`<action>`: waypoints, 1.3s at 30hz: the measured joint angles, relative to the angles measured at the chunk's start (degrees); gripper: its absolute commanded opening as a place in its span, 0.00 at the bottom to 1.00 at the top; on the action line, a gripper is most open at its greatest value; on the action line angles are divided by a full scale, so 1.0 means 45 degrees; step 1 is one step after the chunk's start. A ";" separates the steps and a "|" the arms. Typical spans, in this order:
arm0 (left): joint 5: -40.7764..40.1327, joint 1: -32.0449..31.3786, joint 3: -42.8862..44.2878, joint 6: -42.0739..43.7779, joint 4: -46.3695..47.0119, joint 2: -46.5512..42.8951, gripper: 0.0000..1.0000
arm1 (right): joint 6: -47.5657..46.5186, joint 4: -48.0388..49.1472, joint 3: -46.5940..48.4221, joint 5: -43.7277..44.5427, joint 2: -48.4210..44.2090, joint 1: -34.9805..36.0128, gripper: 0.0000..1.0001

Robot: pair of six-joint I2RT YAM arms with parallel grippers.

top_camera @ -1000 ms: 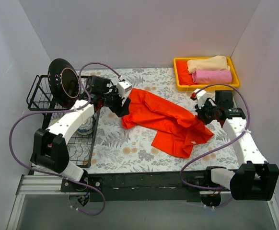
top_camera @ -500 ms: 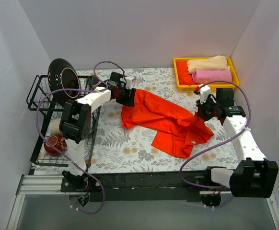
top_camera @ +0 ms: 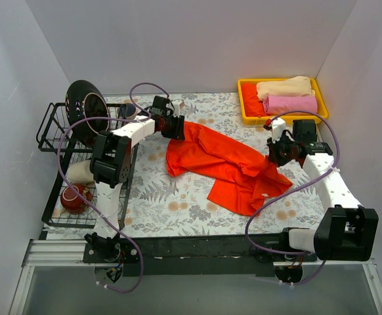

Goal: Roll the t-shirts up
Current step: Flatten out the T-shirt at the center of the board.

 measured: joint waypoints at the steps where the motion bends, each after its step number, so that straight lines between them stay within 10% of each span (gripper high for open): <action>1: 0.0015 0.0010 0.0000 -0.0029 -0.0015 0.0063 0.37 | 0.0000 0.0000 0.0015 0.0005 0.0063 0.0000 0.01; 21: -0.0442 0.0068 0.0461 -0.0262 0.0063 0.0724 0.41 | 0.0000 0.0058 0.0233 -0.0044 0.0223 -0.0403 0.01; 39: -0.0112 0.0097 0.0563 -0.0345 0.0034 0.0816 0.25 | 0.0000 0.0359 0.0219 -0.0039 0.0413 -0.0423 0.01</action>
